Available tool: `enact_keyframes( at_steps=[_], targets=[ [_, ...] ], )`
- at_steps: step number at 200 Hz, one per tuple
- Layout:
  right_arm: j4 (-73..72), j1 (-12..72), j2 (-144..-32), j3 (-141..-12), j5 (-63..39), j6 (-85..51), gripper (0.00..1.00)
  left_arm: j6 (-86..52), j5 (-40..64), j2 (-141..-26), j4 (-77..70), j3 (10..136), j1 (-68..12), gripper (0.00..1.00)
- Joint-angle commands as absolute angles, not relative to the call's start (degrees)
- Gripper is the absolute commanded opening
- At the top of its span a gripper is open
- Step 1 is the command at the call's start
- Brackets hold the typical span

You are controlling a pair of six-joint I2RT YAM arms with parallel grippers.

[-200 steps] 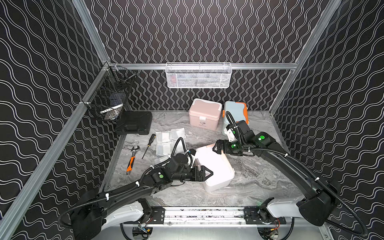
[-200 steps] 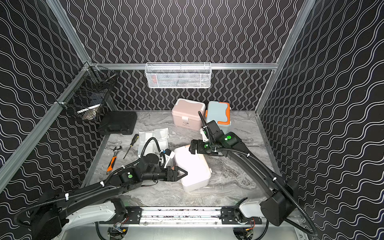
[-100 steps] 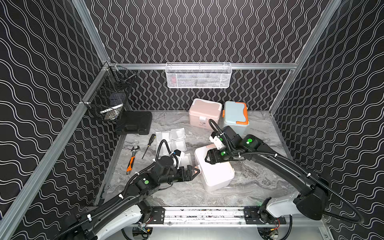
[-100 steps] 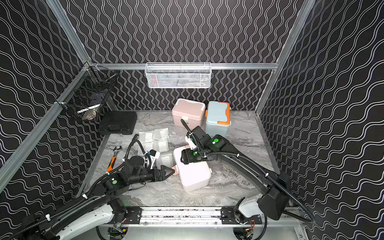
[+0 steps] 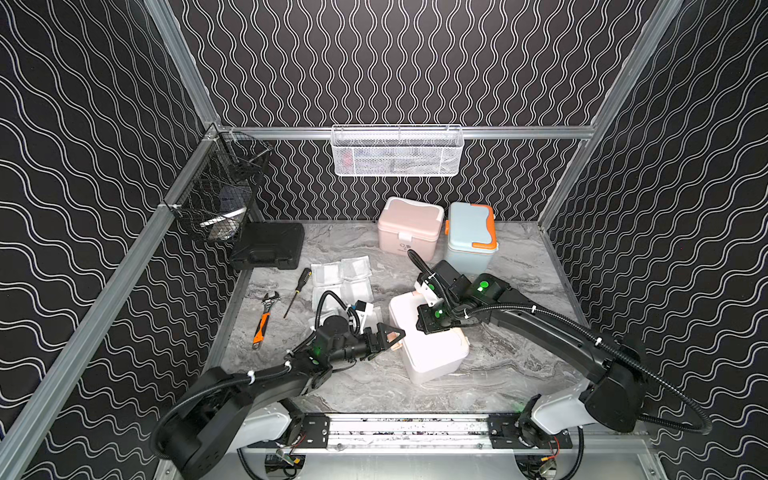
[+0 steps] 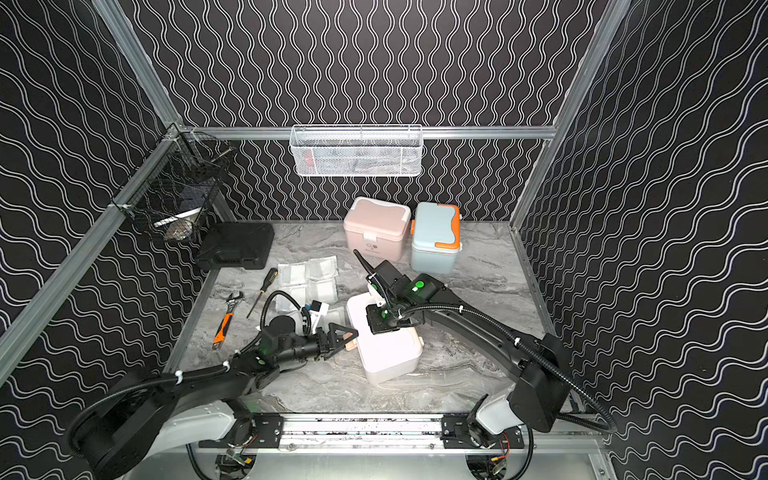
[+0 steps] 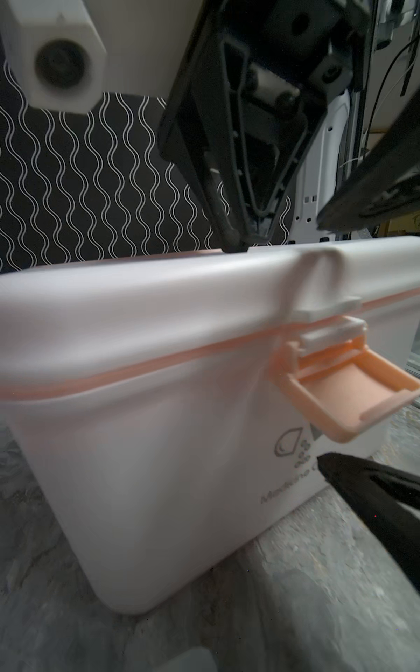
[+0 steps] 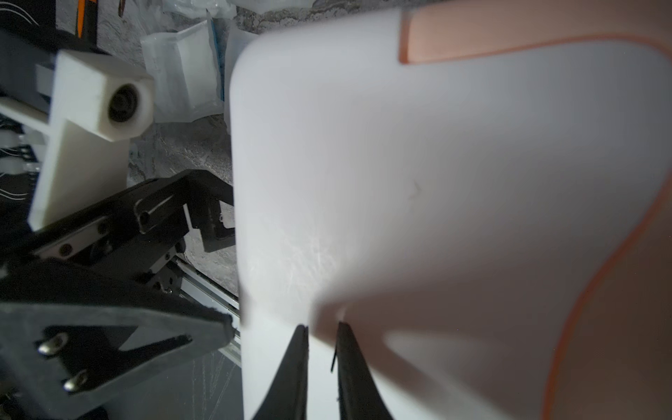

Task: Open first aid kits and take out gauze
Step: Fasten the fastener of the first aid kit.

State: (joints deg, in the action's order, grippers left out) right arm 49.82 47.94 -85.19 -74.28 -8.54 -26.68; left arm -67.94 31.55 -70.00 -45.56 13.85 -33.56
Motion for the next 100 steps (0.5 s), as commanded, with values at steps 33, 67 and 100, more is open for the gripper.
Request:
enact_keyframes(
  at_steps=[33, 67, 100],
  targets=[
    [52.48, 48.25, -85.96, -73.13, -7.65, -28.21, 0.19, -77.13, 32.61, -76.05, -75.59, 11.97, -33.41, 0.99],
    [52.49, 48.25, -86.13, -73.37, -7.5, -28.39, 0.19, -77.68, 32.29, -75.2, -76.11, 11.25, -33.45, 0.99],
    [52.66, 48.25, -86.04, -73.39, -7.03, -28.48, 0.19, -76.18, 31.62, -71.35, -70.94, 11.16, -33.4, 0.99]
  ],
)
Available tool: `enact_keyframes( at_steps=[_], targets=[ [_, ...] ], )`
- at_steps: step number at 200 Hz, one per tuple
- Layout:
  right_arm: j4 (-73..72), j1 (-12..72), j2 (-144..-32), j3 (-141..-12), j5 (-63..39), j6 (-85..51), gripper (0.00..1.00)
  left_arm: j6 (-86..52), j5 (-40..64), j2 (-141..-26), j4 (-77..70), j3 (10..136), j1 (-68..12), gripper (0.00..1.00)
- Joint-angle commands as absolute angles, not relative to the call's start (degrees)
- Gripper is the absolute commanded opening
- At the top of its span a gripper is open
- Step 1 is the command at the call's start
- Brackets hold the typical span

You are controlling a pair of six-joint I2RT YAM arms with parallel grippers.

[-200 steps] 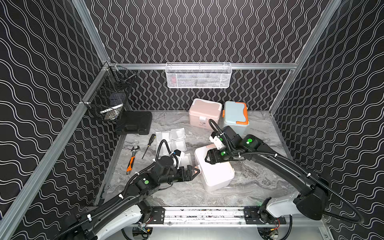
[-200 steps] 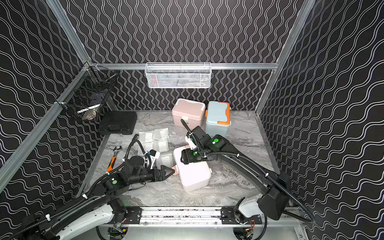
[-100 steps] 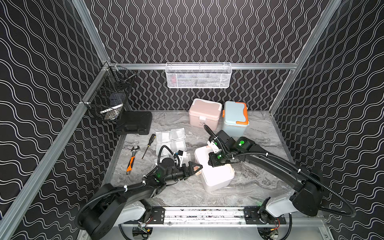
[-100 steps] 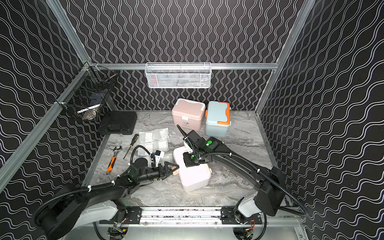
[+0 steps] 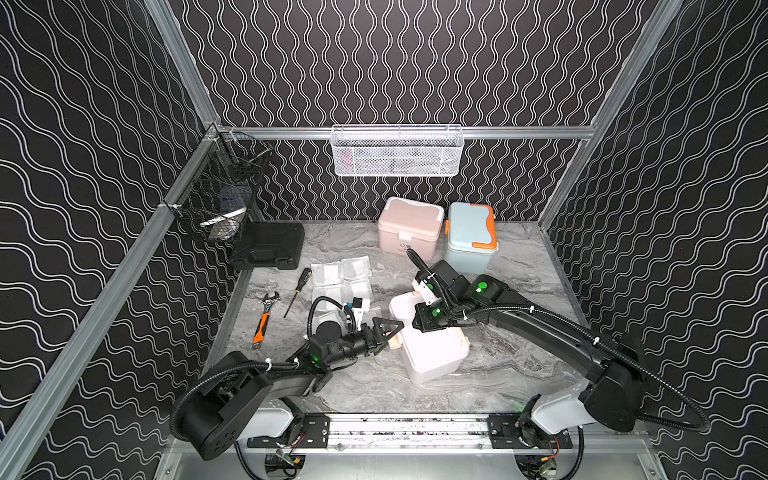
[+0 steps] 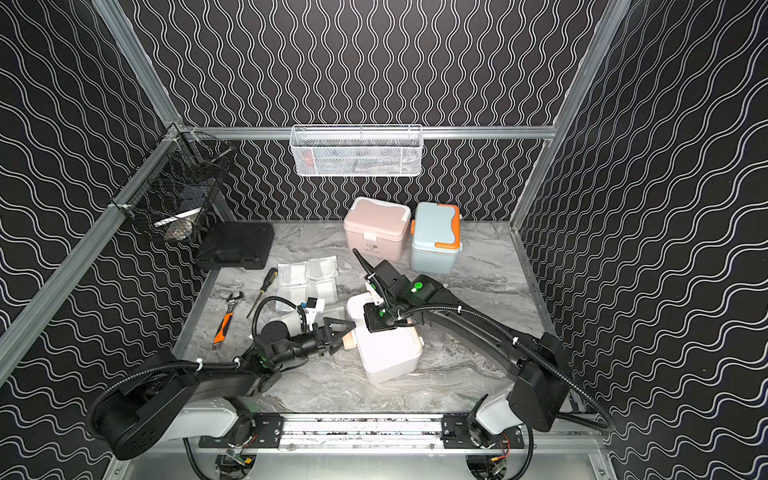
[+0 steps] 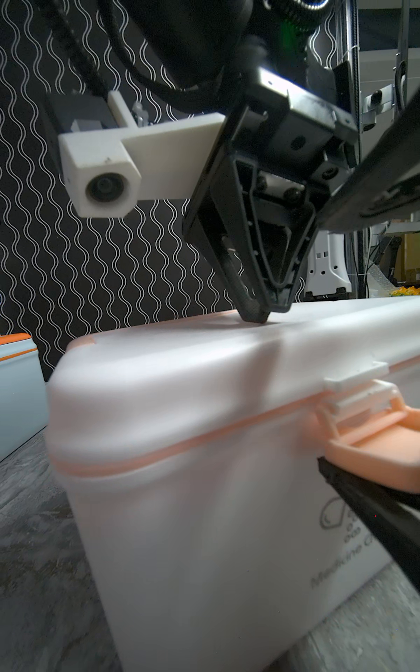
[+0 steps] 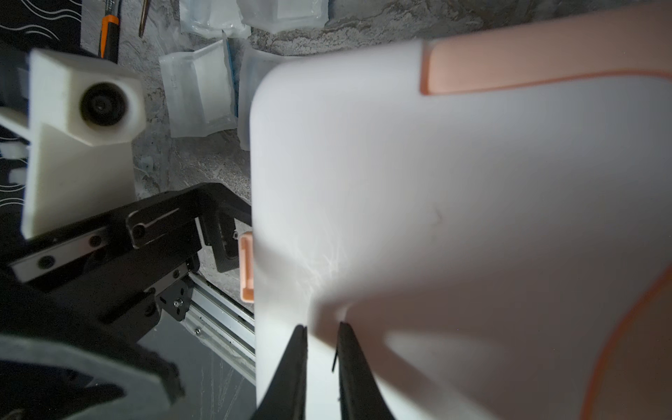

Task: Open first aid kits and take out gauze
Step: Fasten the fastener of the first aid kit.

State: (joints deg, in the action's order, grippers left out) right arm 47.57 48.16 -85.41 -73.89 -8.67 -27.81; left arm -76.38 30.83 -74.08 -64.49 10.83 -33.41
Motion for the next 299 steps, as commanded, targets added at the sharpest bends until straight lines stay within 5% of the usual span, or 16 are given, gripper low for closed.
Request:
enact_keyframes(
  at_steps=[1, 92, 141, 194, 267, 299],
  targets=[
    [52.65, 48.25, -86.04, -73.39, -7.03, -28.48, 0.19, -76.1, 31.58, -71.23, -70.76, 11.16, -33.4, 0.99],
    [54.09, 48.25, -86.4, -75.44, -5.91, -28.04, 0.19, -70.85, 28.57, -64.5, -46.38, 12.44, -33.38, 0.99],
    [55.45, 48.08, -83.82, -77.33, -2.15, -28.28, 0.2, -58.27, 21.3, -48.73, -4.42, 23.22, -33.5, 0.94],
    [55.63, 44.56, -81.18, -77.5, -1.27, -28.04, 0.29, -50.04, 12.15, -50.28, 18.84, 37.44, -38.96, 0.52],
    [55.48, 37.2, -77.61, -73.62, -4.56, -26.39, 0.39, -44.75, -1.82, -63.18, 30.47, 51.35, -50.98, 0.27],
    [55.31, 36.48, -76.73, -72.35, -5.16, -26.19, 0.39, -43.84, -1.58, -66.23, 29.28, 52.58, -50.98, 0.26]
  ],
)
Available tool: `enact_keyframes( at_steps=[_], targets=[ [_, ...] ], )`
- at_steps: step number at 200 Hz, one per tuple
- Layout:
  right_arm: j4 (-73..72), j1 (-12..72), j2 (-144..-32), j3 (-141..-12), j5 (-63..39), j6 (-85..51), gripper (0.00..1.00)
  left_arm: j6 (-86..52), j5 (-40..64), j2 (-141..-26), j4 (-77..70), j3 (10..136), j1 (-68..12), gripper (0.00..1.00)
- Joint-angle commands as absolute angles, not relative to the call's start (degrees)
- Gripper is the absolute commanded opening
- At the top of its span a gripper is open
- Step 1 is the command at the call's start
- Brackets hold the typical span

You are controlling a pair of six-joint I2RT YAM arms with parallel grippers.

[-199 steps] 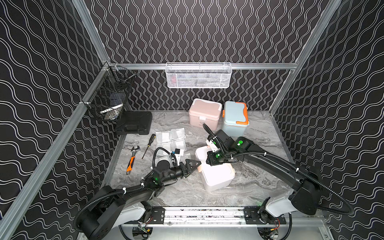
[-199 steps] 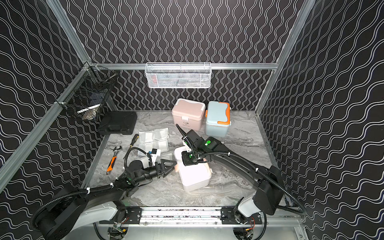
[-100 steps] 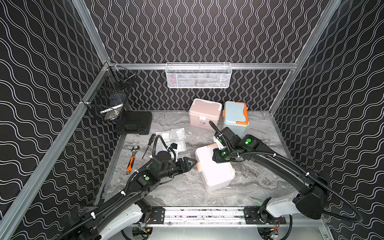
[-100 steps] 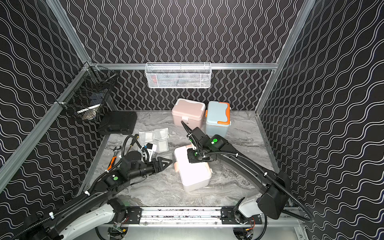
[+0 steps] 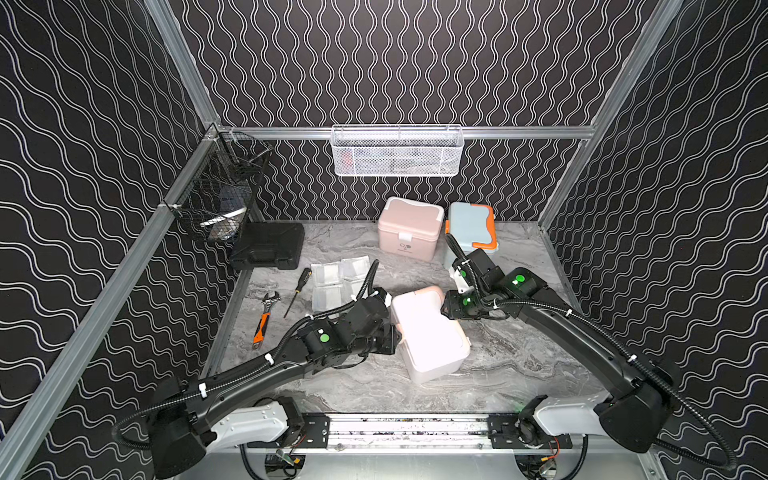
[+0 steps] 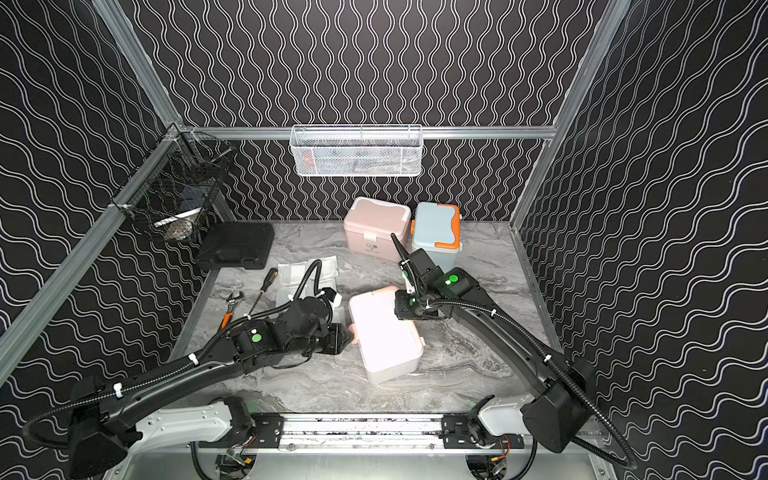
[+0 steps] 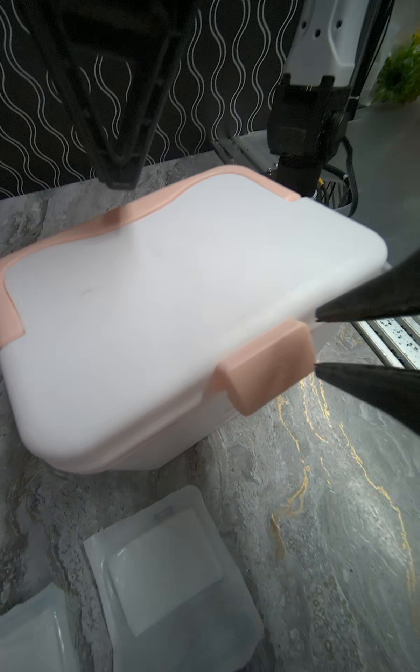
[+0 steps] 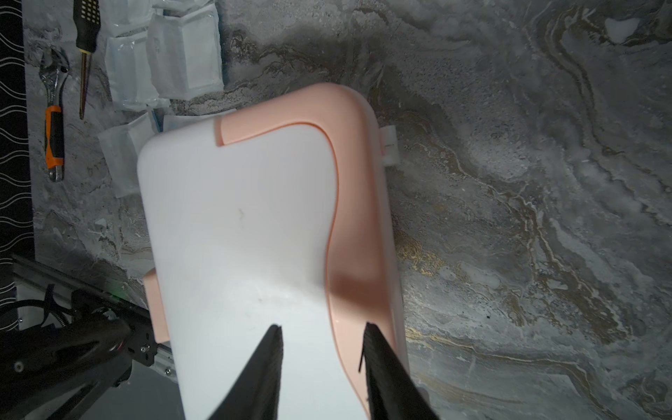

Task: Open first aid kits and take out gauze
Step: Fasten the fastener of the first aid kit.

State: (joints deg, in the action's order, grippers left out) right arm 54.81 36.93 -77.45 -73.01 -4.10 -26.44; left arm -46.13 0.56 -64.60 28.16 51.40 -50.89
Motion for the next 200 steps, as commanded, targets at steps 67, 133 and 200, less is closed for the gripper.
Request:
enact_keyframes(
  at_steps=[67, 133, 200],
  targets=[
    [55.01, 36.12, -75.76, -71.22, -5.71, -26.28, 0.39, -43.15, -2.28, -67.91, 29.66, 55.0, -50.98, 0.29],
    [54.84, 35.86, -75.76, -70.34, -6.05, -26.19, 0.42, -43.24, -2.2, -70.09, 28.79, 53.79, -50.99, 0.3],
    [54.81, 35.68, -75.76, -70.31, -6.41, -26.28, 0.42, -43.53, -2.81, -71.0, 27.17, 51.56, -50.89, 0.29]
  ],
)
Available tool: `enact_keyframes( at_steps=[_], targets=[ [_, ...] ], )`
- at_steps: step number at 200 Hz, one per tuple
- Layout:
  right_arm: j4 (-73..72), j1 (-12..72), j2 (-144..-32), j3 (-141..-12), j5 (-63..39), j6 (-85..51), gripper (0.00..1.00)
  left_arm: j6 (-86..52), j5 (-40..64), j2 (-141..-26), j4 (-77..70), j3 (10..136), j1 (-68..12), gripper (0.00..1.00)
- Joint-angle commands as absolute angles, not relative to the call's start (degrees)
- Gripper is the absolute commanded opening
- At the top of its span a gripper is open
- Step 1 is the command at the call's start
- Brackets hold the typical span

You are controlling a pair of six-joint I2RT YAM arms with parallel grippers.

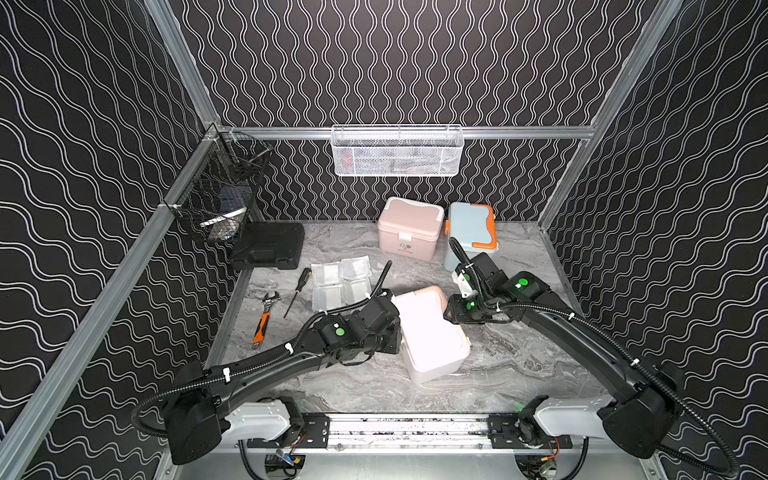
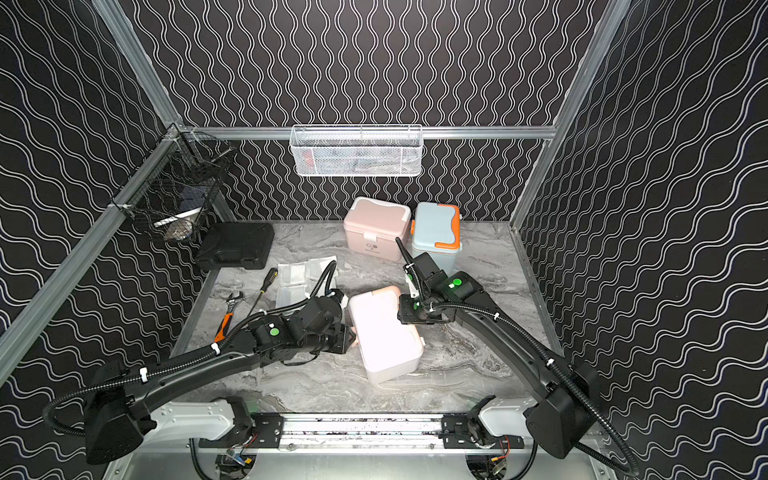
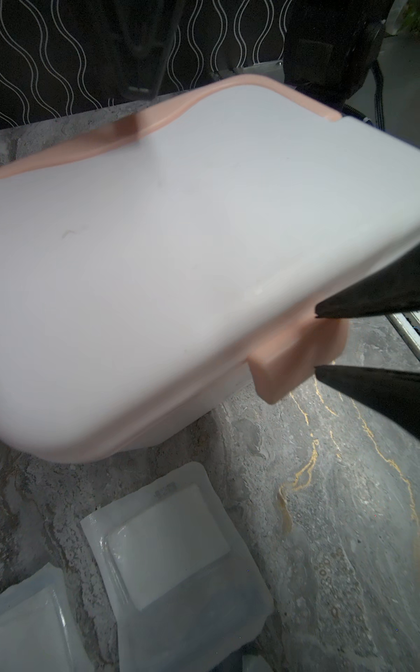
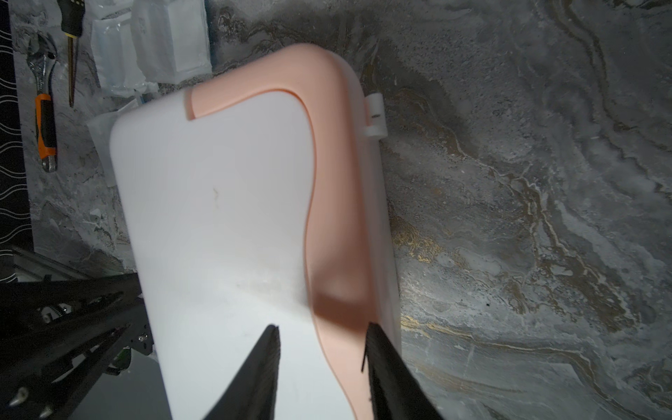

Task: Open first aid kits and take out gauze
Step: Fasten the fastener of the first aid kit, then move the first aid kit to the center of the board.

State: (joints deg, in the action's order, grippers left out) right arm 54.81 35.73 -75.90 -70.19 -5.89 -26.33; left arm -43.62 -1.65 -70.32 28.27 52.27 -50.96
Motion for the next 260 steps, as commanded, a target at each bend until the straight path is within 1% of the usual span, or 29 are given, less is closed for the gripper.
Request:
enact_keyframes(
  at_steps=[1, 38, 57, 63, 97, 123, 145, 183, 260],
  targets=[
    [54.78, 35.68, -75.76, -70.31, -6.41, -26.28, 0.42, -43.56, -2.81, -71.05, 27.08, 51.49, -50.89, 0.29],
    [55.08, 35.68, -75.59, -70.23, -6.11, -26.19, 0.42, -44.41, -2.0, -70.18, 24.72, 50.45, -50.89, 0.3],
    [54.97, 35.34, -75.59, -69.9, -6.25, -26.19, 0.46, -44.65, -2.44, -68.15, 24.83, 50.39, -50.88, 0.34],
    [54.93, 35.25, -75.59, -69.94, -6.24, -26.19, 0.49, -44.64, -2.54, -67.49, 25.12, 50.45, -50.89, 0.35],
    [55.33, 34.64, -75.09, -70.05, -5.82, -26.45, 0.61, -45.64, -1.45, -64.75, 24.42, 50.06, -50.89, 0.53],
    [55.14, 33.67, -74.14, -69.43, -5.87, -26.54, 0.69, -46.45, 0.26, -64.98, 22.52, 49.66, -50.89, 0.66],
    [54.7, 32.98, -74.01, -68.31, -6.69, -26.46, 0.71, -46.65, 2.06, -66.83, 20.59, 49.68, -50.84, 0.73],
    [53.0, 31.91, -73.78, -65.37, -9.15, -26.54, 0.71, -47.2, 4.41, -69.69, 16.52, 49.65, -50.37, 0.74],
    [50.11, 31.55, -75.09, -62.03, -14.9, -27.07, 0.67, -48.25, 9.19, -75.26, 8.89, 49.49, -48.72, 0.72]
  ],
)
